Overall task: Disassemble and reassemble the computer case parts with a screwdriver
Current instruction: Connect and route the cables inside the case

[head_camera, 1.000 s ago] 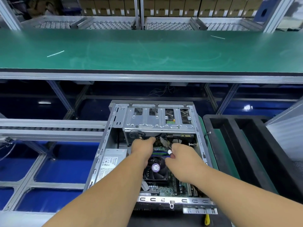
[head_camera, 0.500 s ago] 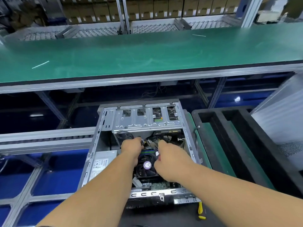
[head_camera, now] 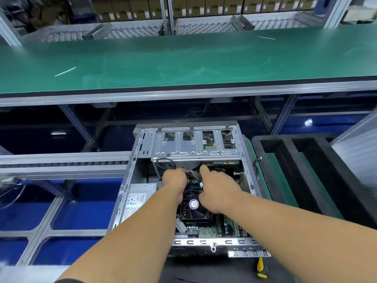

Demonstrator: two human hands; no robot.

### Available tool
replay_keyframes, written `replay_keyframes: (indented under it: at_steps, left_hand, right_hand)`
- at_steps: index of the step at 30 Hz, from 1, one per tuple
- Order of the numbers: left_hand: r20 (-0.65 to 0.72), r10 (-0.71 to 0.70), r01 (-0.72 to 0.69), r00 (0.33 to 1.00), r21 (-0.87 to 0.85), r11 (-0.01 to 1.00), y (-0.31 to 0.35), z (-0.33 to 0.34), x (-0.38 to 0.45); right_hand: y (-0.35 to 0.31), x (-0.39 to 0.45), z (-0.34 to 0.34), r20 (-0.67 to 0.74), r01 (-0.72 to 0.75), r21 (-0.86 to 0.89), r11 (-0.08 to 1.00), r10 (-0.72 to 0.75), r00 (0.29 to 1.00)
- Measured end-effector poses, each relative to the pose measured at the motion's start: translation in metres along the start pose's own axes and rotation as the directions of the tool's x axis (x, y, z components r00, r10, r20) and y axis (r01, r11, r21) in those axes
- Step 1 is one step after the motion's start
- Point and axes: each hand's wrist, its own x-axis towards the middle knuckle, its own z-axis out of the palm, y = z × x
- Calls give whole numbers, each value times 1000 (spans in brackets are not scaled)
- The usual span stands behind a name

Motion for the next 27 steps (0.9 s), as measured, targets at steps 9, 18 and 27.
replay_keyframes:
  at_steps: [9, 18, 27]
  left_hand:
    - [-21, 10, -10, 1000, 4, 1000, -1, 3, 9]
    - [-1, -1, 1, 1000, 21, 1000, 0, 1, 10]
    - [26, 3, 0, 1000, -99, 995, 0, 2, -4]
  right_hand:
    - [3, 2, 8, -12, 16, -3, 1000, -16, 1000]
    - [3, 1, 7, -10, 20, -49, 999, -20, 1000]
    - [-3, -52, -26, -50, -30, 340, 940, 49, 998]
